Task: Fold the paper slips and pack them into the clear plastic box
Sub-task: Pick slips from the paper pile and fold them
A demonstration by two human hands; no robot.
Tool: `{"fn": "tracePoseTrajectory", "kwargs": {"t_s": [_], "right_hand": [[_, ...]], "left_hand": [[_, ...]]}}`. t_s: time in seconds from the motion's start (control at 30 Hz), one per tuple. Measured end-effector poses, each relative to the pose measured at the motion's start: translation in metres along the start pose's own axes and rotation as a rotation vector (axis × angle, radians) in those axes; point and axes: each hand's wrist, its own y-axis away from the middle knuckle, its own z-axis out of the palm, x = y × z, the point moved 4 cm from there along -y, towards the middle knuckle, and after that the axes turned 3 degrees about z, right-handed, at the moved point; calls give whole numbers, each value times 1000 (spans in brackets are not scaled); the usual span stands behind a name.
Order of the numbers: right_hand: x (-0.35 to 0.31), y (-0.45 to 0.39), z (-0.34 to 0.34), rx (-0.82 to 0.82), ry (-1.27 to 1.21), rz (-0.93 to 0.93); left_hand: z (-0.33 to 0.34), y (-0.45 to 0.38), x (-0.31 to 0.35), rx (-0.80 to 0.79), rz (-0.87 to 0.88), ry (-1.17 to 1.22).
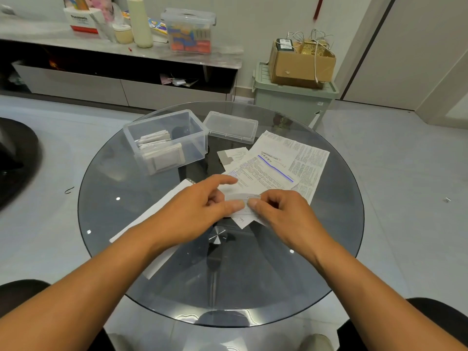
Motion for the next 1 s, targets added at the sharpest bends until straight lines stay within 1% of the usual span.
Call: {"fn": "tracePoseTrajectory", "kwargs": {"t_s": [0.1,0.2,0.33,0.43,0.57,0.7,0.8,0.87,0.93,1.0], "right_hand": [[6,-3,1,46,11,83],[3,-1,4,69,145,78],[-4,-1,6,24,267,83],[1,-6,6,-5,204,100],[7,-11,2,-21,127,98],[10,-9,3,12,160,24],[9,-7,4,63,189,-16],[9,-8,4,99,190,-28],[9,-10,5,135,183,-63],[4,-9,9,172,246,-190]], "left_hand": [[4,-1,-1,74,19,-155],[7,-1,4,86,38,-265],[8,-4,2,52,43,-339],[8,-7,0,14,0,-370],[6,-13,1,11,-69,-321],[7,-18,0,31,-100,-268],[9,-16,4,72,-84,-197],[2,-14,9,135,-60,-143],[-17,-13,10,234,-60,-101],[-45,-9,4,342,-98,-63]]}}
